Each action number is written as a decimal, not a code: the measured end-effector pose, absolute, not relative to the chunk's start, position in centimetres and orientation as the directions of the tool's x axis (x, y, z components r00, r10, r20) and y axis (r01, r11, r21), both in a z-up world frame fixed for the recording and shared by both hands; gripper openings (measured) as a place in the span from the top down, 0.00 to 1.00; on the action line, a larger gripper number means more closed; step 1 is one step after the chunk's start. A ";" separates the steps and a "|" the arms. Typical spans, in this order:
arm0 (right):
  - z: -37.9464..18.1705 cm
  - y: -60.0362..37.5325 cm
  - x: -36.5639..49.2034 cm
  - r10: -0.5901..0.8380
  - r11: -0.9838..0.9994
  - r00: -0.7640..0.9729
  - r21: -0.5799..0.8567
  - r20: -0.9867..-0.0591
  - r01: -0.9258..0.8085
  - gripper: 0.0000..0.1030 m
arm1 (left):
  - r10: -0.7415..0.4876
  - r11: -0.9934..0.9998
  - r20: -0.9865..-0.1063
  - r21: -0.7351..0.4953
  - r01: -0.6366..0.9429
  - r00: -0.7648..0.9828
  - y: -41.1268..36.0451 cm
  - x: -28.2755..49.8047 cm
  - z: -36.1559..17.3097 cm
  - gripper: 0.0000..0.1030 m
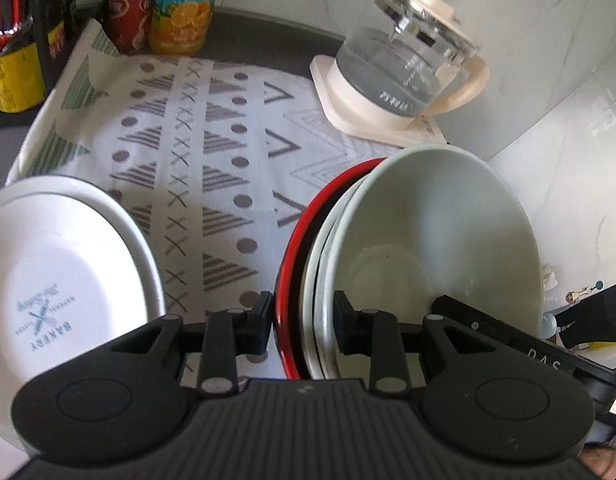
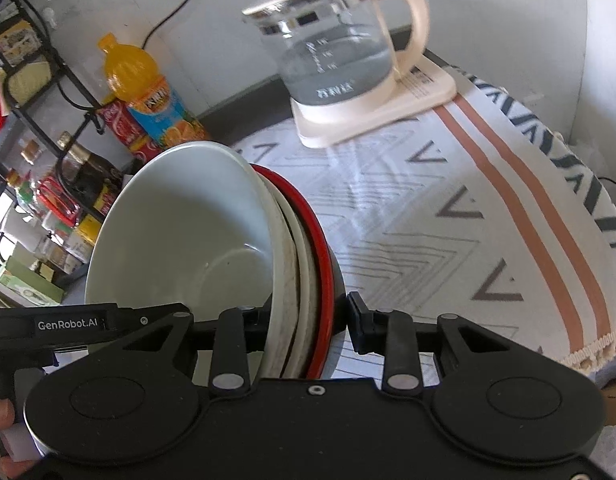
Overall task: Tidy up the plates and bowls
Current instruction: 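Lift the red bowl stack with both tools and carry it over the plates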
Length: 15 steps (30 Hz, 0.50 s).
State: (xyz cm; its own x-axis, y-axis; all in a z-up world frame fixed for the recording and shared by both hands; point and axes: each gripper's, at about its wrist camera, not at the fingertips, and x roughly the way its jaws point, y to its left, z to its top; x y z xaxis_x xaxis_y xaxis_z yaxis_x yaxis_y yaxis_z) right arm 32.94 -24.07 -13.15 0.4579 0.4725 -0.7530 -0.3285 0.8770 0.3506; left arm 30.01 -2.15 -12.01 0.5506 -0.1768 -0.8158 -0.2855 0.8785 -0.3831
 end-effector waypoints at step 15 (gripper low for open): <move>-11.1 -19.1 31.9 0.520 0.841 0.455 0.342 -0.723 -0.418 0.69 | -0.122 0.865 -0.791 -0.381 -0.327 0.599 2.0 27.7 -9.2 0.72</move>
State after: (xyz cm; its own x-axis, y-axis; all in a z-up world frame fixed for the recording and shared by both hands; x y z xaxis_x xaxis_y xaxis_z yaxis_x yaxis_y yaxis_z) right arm 31.86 -19.14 -11.09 0.4550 0.5203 -0.7227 -0.4184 0.8413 0.3423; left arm 27.69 1.98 -9.23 0.5995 -0.1222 -0.7910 -0.3270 0.8646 -0.3814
